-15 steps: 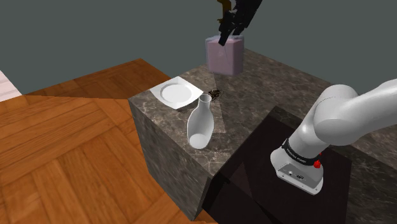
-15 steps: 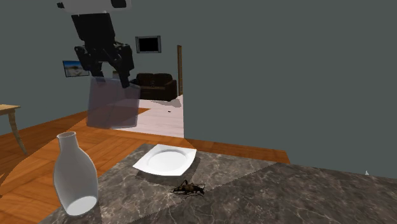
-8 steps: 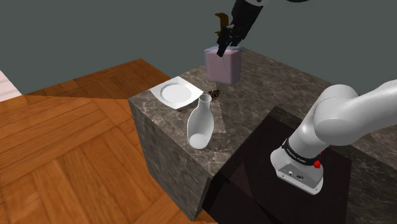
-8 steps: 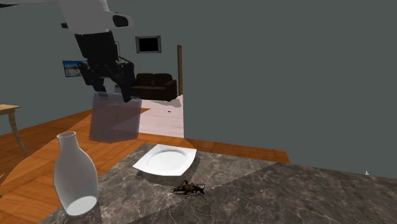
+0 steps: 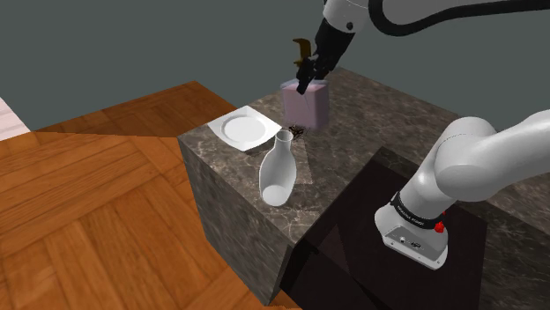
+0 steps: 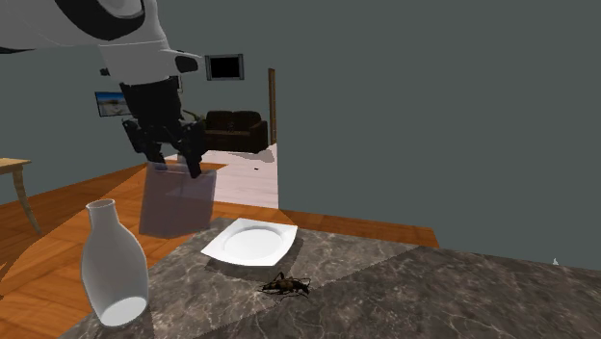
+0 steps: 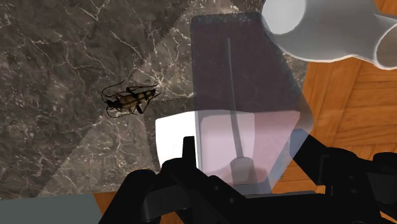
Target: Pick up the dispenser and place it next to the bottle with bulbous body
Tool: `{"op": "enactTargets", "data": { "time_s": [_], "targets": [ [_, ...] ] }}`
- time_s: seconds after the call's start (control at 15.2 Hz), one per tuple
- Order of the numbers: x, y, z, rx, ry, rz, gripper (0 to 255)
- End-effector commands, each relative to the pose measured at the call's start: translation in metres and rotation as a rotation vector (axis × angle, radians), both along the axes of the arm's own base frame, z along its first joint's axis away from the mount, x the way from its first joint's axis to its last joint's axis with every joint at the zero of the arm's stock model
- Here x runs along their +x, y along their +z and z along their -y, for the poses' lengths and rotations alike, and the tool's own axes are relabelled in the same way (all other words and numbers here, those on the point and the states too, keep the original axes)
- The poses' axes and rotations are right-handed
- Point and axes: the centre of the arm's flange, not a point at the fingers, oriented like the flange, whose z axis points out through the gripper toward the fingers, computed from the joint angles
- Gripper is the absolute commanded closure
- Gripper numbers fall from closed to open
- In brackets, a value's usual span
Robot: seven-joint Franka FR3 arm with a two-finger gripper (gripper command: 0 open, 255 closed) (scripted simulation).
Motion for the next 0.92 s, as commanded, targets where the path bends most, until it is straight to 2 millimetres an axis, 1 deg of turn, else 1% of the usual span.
{"op": "enactTargets", "data": {
  "time_s": [0.0,0.86],
  "targets": [
    [-0.001,-0.01,0.0,0.0,0.0,0.001,255],
    [-0.001,-0.079,0.0,0.0,0.0,0.001,255]
  ]
}}
